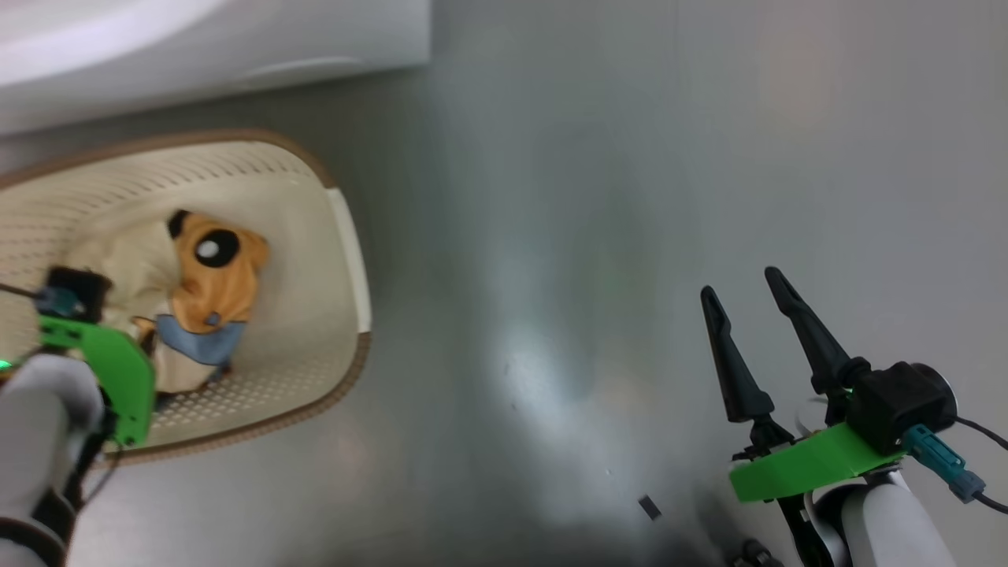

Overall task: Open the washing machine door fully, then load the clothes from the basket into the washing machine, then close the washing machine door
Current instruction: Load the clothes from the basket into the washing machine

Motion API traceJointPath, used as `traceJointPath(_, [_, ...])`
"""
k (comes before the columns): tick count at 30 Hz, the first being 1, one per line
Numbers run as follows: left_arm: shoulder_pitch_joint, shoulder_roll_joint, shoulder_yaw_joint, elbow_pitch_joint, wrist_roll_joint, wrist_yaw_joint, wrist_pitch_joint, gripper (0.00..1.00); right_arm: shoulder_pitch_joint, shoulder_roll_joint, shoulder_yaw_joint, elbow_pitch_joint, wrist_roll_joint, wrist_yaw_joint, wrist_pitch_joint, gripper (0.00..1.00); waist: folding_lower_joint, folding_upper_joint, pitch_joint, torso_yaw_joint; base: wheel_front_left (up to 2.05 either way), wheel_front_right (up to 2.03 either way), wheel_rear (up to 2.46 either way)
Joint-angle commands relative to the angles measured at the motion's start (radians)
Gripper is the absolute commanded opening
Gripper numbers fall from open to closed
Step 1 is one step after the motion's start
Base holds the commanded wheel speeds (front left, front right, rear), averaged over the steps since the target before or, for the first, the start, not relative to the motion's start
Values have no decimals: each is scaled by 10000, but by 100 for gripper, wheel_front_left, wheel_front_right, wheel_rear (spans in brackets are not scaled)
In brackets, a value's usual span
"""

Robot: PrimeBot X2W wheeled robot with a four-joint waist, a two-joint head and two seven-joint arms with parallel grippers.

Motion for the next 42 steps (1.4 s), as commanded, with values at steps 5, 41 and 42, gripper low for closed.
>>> traceJointPath(5, [-913,1061,-308,468,-149,-12,143,100,-218,41,485,36,410,16,-354,100,-1,-1,1591,-1100,0,0,0])
traceJointPath(41, [-2867,1564,-2671,1568,-520,-13,1286,0,-499,43,840,267,724,16,-607,100,-1,-1,2619,-1504,0,0,0])
traceJointPath(42, [-2863,1569,-2723,1560,-577,-13,1297,0,-509,43,842,266,724,16,-607,100,-1,-1,2616,-1501,0,0,0])
